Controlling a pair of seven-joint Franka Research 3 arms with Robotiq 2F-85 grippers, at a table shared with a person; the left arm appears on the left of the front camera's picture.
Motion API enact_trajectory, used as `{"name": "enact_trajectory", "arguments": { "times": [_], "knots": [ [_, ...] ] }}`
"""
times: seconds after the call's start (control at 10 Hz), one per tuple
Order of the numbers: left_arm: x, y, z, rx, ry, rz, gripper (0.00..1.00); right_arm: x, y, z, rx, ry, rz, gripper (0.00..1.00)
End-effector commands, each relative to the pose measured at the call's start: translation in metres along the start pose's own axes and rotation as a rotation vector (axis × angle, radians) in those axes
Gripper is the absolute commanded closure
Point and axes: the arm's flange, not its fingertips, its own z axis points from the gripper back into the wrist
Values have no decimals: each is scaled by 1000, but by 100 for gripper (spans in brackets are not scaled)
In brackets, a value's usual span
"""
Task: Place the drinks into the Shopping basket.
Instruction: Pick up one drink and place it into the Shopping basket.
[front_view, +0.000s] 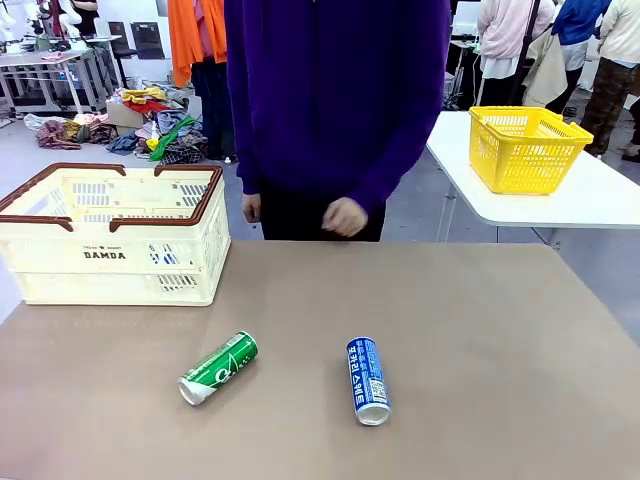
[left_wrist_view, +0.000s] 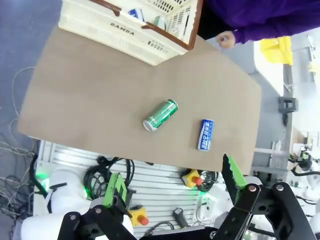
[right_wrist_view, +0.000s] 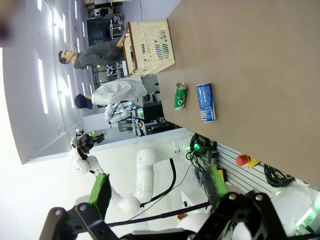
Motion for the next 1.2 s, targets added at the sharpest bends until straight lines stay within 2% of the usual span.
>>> {"name": "enact_trajectory", "arguments": {
  "times": [0.0,0.1,0.2,0.3,0.4,0.6,0.7,0.8,0.9,1.1],
  "knots": [
    [-10,3,-4,-7,-3,-22,0,-3,4,1,-13,8,-14,0],
    [-9,-2,-11,17,-2,-8,0,-3,4,1,-13,8,-14,0],
    [-9,-26,-29,33,26,10,0,-3,4,1,-13,8,-14,0],
    [-12,-58,-53,3,65,-7,0,-3,4,1,-13,8,-14,0],
    [-17,-92,-87,27,105,-53,0,-3,4,1,-13,8,-14,0],
    [-30,-164,-190,80,203,-199,0,-3,4,1,-13,8,-14,0],
    [-48,-188,-243,90,352,-260,0,-3,4,1,-13,8,-14,0],
    [-68,-208,-290,106,408,-288,0,-3,4,1,-13,8,-14,0],
    [-87,-222,-330,109,440,-313,0,-3,4,1,-13,8,-14,0],
    [-112,-241,-405,132,464,-242,0,-3,4,1,-13,8,-14,0]
  ]
}}
